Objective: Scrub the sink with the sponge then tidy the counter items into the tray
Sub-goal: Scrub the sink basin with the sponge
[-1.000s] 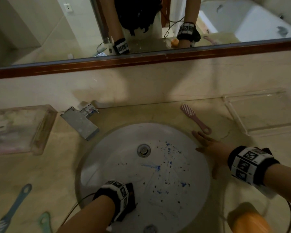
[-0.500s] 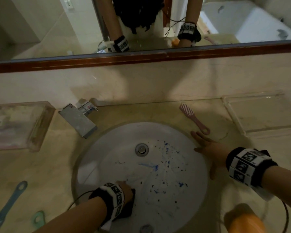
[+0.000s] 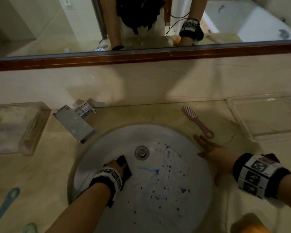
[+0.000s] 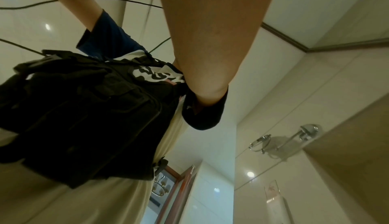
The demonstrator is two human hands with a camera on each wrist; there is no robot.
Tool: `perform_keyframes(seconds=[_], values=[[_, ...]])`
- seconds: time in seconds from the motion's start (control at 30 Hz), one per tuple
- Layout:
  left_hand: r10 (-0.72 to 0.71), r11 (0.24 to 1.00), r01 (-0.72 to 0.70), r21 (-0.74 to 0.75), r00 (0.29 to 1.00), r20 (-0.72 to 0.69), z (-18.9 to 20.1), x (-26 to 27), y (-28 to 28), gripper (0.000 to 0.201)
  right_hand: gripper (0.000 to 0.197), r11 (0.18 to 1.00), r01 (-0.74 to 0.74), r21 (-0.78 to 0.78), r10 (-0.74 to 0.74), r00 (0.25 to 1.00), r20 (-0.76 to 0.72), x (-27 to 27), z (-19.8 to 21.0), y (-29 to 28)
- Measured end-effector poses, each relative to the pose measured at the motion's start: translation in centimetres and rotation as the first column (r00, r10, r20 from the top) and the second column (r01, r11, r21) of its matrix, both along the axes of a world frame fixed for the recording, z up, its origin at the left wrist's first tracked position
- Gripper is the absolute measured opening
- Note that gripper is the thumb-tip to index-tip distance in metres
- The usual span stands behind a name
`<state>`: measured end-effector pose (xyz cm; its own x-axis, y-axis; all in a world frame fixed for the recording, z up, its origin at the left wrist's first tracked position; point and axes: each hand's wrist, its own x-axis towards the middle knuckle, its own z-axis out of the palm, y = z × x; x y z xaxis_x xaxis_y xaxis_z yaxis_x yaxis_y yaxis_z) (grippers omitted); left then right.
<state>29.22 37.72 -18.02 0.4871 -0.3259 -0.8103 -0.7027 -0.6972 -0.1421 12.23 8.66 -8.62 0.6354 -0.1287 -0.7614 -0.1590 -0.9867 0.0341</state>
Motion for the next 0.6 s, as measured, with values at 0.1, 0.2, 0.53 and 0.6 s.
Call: perform_keyframes(seconds=[0.1, 0.2, 0.53, 0.6], values=[[-0.015, 1.000, 0.015, -0.008, 0.993, -0.118, 2.2, 0.9, 0.5, 0.095, 0.070, 0.991, -0.057, -0.124, 0.057, 0.998, 0.000, 2.2, 0.5, 3.7], [0.001, 1.000, -0.003, -0.017, 0.991, -0.131, 5.1, 1.5, 1.1, 0.061, 0.058, 0.989, -0.138, 0.057, 0.137, 0.990, 0.016, 5.8, -0.2, 9.0], [-0.090, 0.941, 0.173, -0.291, 0.957, 0.276, 9.2, 3.7, 10.7, 0.136, 0.092, 0.941, 0.108, 0.321, -0.132, 0.990, 0.053, 13.2, -10.4, 23.4], [-0.019, 0.939, 0.105, -0.329, 0.967, 0.253, 8.4, 4.1, 11.7, 0.145, 0.097, 0.929, 0.204, 0.309, -0.232, 0.971, 0.056, 13.5, -11.6, 24.9]])
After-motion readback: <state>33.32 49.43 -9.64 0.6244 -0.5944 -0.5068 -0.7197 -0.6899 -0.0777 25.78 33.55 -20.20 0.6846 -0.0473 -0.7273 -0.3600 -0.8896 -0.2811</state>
